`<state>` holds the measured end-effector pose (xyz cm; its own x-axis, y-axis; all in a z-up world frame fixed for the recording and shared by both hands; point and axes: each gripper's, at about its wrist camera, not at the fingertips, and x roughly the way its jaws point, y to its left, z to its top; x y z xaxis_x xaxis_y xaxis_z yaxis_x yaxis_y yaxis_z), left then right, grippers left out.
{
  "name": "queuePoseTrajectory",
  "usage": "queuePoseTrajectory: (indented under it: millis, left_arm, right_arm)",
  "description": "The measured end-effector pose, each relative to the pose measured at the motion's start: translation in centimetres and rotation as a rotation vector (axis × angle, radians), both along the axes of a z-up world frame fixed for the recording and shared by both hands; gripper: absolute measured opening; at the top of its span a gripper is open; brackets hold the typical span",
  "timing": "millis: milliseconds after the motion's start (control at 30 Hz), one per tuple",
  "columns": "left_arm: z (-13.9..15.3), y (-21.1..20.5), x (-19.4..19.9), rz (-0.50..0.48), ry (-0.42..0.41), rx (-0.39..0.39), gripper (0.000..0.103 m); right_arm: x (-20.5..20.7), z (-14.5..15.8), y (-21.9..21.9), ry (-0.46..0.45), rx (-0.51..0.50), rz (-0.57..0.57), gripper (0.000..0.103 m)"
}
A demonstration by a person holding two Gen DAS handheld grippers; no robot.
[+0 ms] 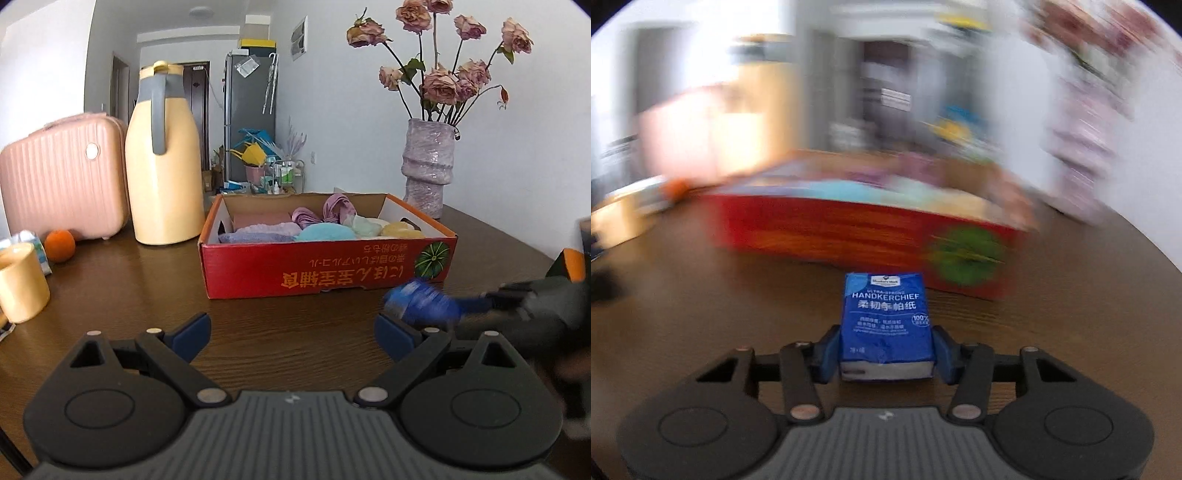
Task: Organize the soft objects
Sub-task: 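Grasp the blue tissue pack with the left tool while the right tool grips it too, then carry the tissue pack with both tools over the box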
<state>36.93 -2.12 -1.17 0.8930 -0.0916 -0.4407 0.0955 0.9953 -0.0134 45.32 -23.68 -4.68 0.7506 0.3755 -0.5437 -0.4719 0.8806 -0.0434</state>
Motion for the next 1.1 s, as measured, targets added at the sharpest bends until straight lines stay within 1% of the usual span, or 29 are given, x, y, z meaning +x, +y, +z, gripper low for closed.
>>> queuePoseTrajectory:
  millis: [67, 100, 133, 200, 233, 267, 300, 333, 400, 467, 500, 533, 567, 600, 667, 700, 833, 967, 1100]
  left_arm:
    - [-0.2, 0.1, 0.1, -0.011, 0.013, -0.026, 0.097]
    - [-0.4, 0.1, 0.1, -0.019, 0.023, -0.036, 0.097]
    - [-0.7, -0.1, 0.1, -0.028, 0.036, -0.042, 0.097]
    - [-1.2, -0.6, 0.0, -0.045, 0.056, -0.043, 0.095]
    - [-1.5, -0.9, -0.1, -0.059, 0.065, -0.047, 0.093]
    - [-1.7, -1.2, -0.1, -0.07, 0.075, -0.054, 0.089]
    - [-1.9, -1.4, -0.1, -0.081, 0.086, -0.066, 0.085]
    - [-2.1, -1.7, -0.1, -0.094, 0.099, -0.081, 0.082]
    - [-2.4, -2.3, 0.2, -0.123, 0.135, -0.119, 0.071]
    - [-2.7, -2.8, 0.7, -0.15, 0.176, -0.166, 0.066]
    - [-2.9, -3.0, 1.0, -0.156, 0.192, -0.184, 0.055]
    - [-3.1, -3.2, 1.2, -0.157, 0.204, -0.192, 0.045]
    - [-3.4, -3.6, 1.4, -0.16, 0.211, -0.193, 0.029]
    - [-3.6, -3.9, 1.7, -0.181, 0.224, -0.196, 0.025]
    - [-3.8, -3.9, 1.9, -0.206, 0.244, -0.245, 0.023]
    - [-3.8, -3.9, 1.9, -0.202, 0.255, -0.257, 0.023]
    - [-3.8, -3.6, 0.5, -0.162, 0.273, -0.302, 0.021]
    - [-3.7, -3.5, -3.3, -0.169, 0.286, -0.34, 0.02]
    - [-3.0, -4.5, -6.4, -0.19, 0.276, -0.326, 0.02]
  right_arm:
    - [-2.9, 0.0, 1.1, -0.002, -0.039, 0.174, 0.051]
    - [-4.0, -0.2, 1.4, 0.0, -0.066, 0.21, 0.054]
    - [-5.0, -0.4, 1.6, -0.01, -0.096, 0.211, 0.059]
    - [-6.8, -0.6, 1.4, -0.068, -0.163, 0.148, 0.067]
    - [-7.3, -0.5, 0.9, -0.086, -0.177, 0.109, 0.068]
    - [-7.6, -0.4, 0.4, -0.085, -0.165, 0.075, 0.068]
    - [-7.7, -0.1, -0.4, -0.071, -0.125, 0.032, 0.068]
    - [-7.5, 0.2, -1.3, -0.057, -0.086, -0.004, 0.068]
    - [-6.7, 0.7, -3.3, 0.0, 0.064, -0.077, 0.067]
    - [-5.5, 0.7, -5.1, 0.102, 0.234, -0.097, 0.055]
    - [-4.8, 0.4, -5.4, 0.148, 0.291, -0.097, 0.045]
    - [-4.1, 0.1, -5.5, 0.169, 0.317, -0.101, 0.037]
    - [-3.8, -0.2, -5.3, 0.178, 0.319, -0.118, 0.034]
    - [-3.5, -0.4, -4.9, 0.176, 0.314, -0.142, 0.033]
    - [-3.7, -0.7, -4.5, 0.174, 0.342, -0.15, 0.019]
    - [-3.5, -0.9, -4.4, 0.186, 0.364, -0.156, 0.017]
    - [-4.9, -0.9, -4.2, 0.205, 0.378, -0.174, 0.014]
    - [-9.3, -0.4, -4.4, 0.185, 0.362, -0.17, 0.014]
    - [-13.4, -0.1, -5.1, 0.16, 0.372, -0.196, 0.014]
